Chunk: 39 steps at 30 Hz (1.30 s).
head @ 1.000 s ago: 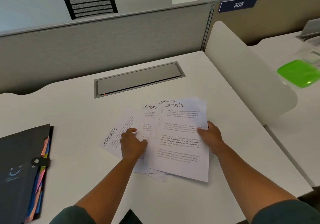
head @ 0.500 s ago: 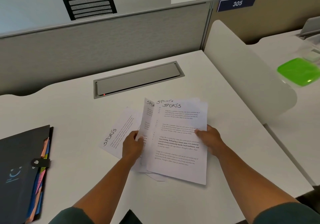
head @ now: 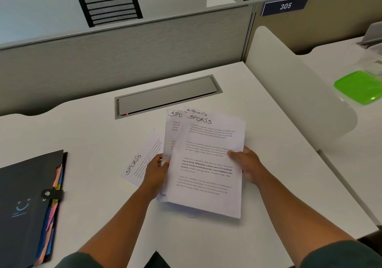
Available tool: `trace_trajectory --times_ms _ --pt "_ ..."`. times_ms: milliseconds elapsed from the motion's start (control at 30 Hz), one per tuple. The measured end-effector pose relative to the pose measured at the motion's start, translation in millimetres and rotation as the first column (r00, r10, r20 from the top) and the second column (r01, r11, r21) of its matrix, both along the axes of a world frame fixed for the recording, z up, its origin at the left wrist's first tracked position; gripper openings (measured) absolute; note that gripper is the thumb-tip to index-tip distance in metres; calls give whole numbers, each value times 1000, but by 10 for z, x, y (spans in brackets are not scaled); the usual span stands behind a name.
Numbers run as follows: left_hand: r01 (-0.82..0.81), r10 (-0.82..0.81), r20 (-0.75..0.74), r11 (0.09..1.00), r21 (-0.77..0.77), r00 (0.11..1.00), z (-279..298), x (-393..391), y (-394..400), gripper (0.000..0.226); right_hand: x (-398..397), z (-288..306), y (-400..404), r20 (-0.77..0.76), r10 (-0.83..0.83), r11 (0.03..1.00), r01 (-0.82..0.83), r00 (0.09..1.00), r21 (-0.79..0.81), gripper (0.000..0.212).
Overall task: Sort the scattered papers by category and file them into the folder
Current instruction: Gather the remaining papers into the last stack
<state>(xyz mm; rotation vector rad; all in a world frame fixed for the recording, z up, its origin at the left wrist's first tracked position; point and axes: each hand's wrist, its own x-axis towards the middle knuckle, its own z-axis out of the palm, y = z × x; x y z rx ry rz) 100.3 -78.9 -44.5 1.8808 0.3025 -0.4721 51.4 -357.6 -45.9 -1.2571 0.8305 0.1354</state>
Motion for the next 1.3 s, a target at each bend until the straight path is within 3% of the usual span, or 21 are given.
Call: trace_trajectory --times_ms 267,367,467,667,833,933,1167,1300 --pt "32 -37 -59 997 -75 998 46 -22 -24 22 16 5 23 1 63 997 -63 998 -55 25" --pt "-46 42 -60 996 -82 997 17 1 -9 15 9 -7 17 -6 43 992 -43 999 -122 25" --pt "-184 181 -58 981 -59 982 -29 21 49 24 -2 5 10 -25 31 975 -36 999 -219 28" --pt "-400 396 63 897 189 916 -121 22 245 48 -37 49 17 -100 79 913 -112 992 -393 33" --pt "-423 500 -43 773 473 865 -168 -7 349 99 -41 58 56 -152 94 899 -149 984 -411 34" --pt "-397 536 -124 744 538 835 -114 -5 325 114 -41 57 82 -163 114 904 -171 980 -392 31" --pt "-447 559 -187 787 425 808 -60 71 286 96 -35 40 120 -193 178 914 -234 965 -331 34" --pt "-531 568 -131 814 238 812 -141 34 328 81 -44 47 127 -188 213 918 -262 959 -297 35"
